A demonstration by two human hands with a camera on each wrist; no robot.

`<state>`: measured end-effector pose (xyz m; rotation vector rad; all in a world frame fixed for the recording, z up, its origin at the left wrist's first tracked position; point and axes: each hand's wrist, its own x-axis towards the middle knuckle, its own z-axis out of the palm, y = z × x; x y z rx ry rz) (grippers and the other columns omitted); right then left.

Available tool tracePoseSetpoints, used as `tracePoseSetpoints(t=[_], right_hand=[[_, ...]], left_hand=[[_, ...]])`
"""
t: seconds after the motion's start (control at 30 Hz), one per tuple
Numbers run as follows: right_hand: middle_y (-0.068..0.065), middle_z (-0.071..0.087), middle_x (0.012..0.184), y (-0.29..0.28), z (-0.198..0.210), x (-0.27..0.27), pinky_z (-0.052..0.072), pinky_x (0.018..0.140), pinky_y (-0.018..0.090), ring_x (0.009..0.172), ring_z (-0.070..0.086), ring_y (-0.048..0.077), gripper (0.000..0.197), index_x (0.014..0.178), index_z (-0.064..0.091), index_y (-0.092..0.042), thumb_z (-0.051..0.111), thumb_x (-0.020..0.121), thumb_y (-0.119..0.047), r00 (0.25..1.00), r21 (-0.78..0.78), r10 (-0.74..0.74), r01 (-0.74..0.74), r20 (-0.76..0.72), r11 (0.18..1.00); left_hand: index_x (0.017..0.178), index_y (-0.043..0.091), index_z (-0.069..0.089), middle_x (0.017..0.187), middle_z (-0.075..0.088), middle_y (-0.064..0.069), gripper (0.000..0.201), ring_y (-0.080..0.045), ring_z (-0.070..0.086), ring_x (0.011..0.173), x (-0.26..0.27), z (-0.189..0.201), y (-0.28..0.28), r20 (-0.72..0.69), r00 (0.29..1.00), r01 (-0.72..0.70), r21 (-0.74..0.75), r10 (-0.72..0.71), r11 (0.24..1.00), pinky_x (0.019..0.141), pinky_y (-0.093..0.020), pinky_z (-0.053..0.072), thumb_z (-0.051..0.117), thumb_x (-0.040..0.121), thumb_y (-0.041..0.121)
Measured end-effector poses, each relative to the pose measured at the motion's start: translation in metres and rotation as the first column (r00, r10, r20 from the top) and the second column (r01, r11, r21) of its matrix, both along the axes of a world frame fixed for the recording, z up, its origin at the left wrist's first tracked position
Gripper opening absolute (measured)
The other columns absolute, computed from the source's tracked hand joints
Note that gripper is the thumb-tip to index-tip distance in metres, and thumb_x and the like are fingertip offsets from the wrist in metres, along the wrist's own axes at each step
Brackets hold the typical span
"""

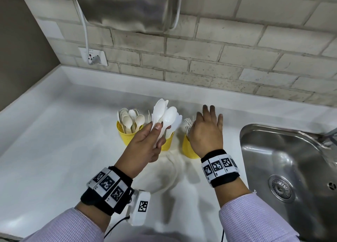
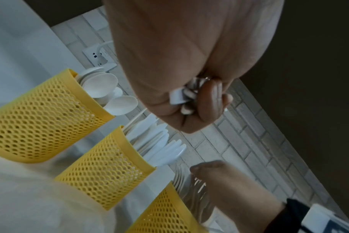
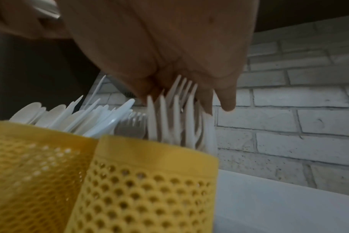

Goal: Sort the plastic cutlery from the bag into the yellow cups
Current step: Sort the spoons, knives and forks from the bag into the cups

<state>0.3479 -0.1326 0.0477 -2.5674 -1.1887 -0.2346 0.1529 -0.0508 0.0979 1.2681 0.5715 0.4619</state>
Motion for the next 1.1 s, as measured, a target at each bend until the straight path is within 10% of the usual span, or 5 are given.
tracePoseSetpoints(t=[0.2,0.33,0.53,0.87,1.1], right_hand=[[0.016,0.028,0.165,-0.002,0.005,0.0,0.002,0.124,0.056,0.156,0.013,0.033,0.065,0.155,0.032,-0.002,0.018,0.105,-0.042,0.996,-0.183,0.011,-0.027,-0.088,0.983],[0.012,0.036,0.161,-0.006,0.04,-0.013,0.017,0.126,0.043,0.151,0.026,0.031,0.059,0.151,0.042,-0.007,0.035,0.101,-0.037,0.949,0.238,0.139,-0.071,-0.284,0.969],[0.0,0.072,0.105,-0.015,0.086,-0.048,0.054,0.086,0.03,0.091,0.07,0.016,0.032,0.111,0.073,-0.017,0.056,0.087,-0.03,0.565,0.621,0.459,0.126,-0.686,0.774],[-0.011,0.066,0.071,-0.016,0.093,-0.063,0.052,0.063,0.029,0.063,0.059,0.016,0.011,0.091,0.072,-0.011,0.066,0.095,-0.003,0.633,0.712,0.501,0.116,-0.59,0.692],[0.022,0.058,0.088,-0.025,0.112,-0.072,0.054,0.064,0.03,0.06,0.062,0.02,0.013,0.107,0.065,-0.006,0.061,0.098,0.003,0.583,0.822,0.626,0.138,-0.518,0.552]], left_hand=[[0.105,0.024,0.066,0.068,0.046,-0.001,0.024,-0.013,0.021,0.049,-0.002,0.008,-0.003,0.092,0.994,0.071,-0.108,-0.061,0.992,0.047,-0.023,0.018,0.048,0.102,0.04],[0.124,0.004,0.056,0.069,0.05,-0.002,0.037,-0.012,0.027,0.046,-0.001,0.007,-0.004,0.116,0.99,0.091,-0.143,-0.075,0.985,0.045,-0.02,0.023,0.045,0.106,0.034],[0.123,0.01,0.055,0.08,0.06,-0.008,0.035,-0.015,0.037,0.049,-0.003,0.008,-0.005,0.128,0.983,0.145,-0.097,-0.133,0.985,0.046,-0.021,0.028,0.046,0.103,0.037],[0.126,0.018,0.059,0.088,0.067,-0.011,0.037,-0.019,0.041,0.052,-0.016,0.009,-0.005,0.108,0.985,0.137,-0.012,-0.135,0.99,0.046,-0.024,0.035,0.045,0.101,0.041],[0.117,0.026,0.066,0.073,0.044,0.006,0.026,-0.012,0.032,0.055,-0.033,0.007,0.007,-0.034,0.999,0.044,0.211,-0.037,0.976,0.046,-0.023,0.028,0.042,0.11,0.034]])
